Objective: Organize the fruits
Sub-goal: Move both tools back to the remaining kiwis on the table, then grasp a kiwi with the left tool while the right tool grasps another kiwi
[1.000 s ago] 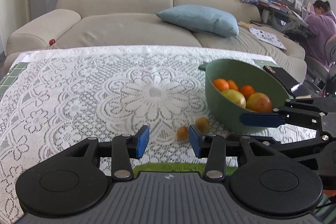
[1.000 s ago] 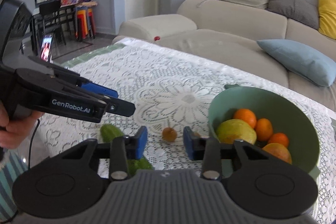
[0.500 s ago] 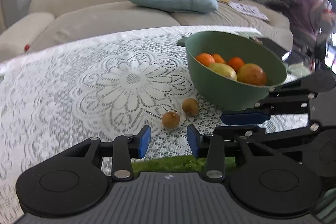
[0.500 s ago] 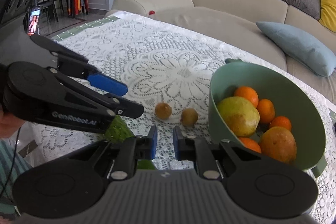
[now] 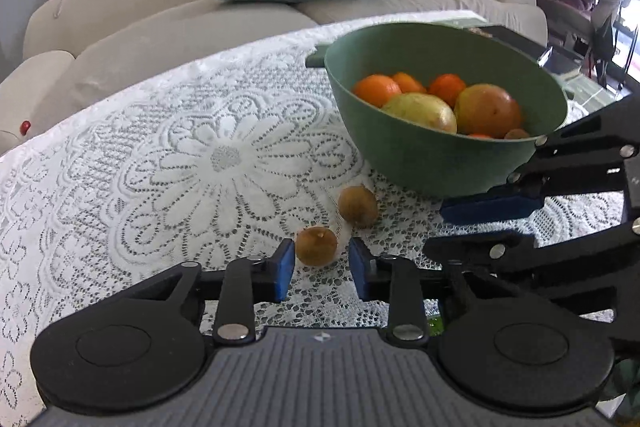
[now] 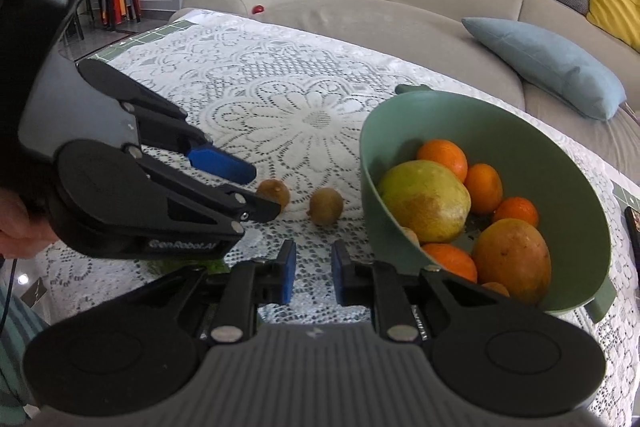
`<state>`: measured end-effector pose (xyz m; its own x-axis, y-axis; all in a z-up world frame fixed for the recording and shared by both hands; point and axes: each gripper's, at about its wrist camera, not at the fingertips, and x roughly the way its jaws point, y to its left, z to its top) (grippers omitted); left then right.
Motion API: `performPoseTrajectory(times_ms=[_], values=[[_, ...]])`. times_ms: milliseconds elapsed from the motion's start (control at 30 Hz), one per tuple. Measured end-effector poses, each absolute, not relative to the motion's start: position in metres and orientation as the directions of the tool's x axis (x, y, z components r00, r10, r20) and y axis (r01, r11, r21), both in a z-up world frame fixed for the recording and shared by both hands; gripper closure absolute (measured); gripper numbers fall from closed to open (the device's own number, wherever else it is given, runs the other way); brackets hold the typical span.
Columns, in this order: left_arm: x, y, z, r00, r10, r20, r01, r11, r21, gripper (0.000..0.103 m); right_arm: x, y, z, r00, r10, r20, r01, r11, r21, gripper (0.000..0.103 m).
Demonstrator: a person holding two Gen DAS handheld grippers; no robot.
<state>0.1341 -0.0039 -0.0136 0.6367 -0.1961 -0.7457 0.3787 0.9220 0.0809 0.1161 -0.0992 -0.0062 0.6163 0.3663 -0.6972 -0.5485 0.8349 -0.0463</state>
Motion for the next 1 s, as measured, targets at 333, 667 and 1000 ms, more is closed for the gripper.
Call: performPoseTrajectory(times_ms=[333, 667, 1000], values=[[0.147, -0.006, -0.023, 0.633, -0.148, -0.760, 0.334, 0.938, 0.095, 0.076, 0.116, -0.098, -0.008, 0.619, 0.378, -0.688, -0.553, 0.832, -0.039, 0.089], [0.140, 0.007, -0.009, 0.650, -0.161, -0.742, 0.281, 0.959, 0.038, 0.077, 0.115, -0.087, -0.007, 0.614, 0.412, -0.674, -0.637, 0.763, -0.113, 0.087], [0.125, 0.041, 0.007, 0.662, -0.123, -0.739, 0.138, 0.990, -0.041, 0.077, 0.118, -0.045, -0.019, 0.651, 0.321, -0.688, -0.685, 0.639, -0.350, 0.090]])
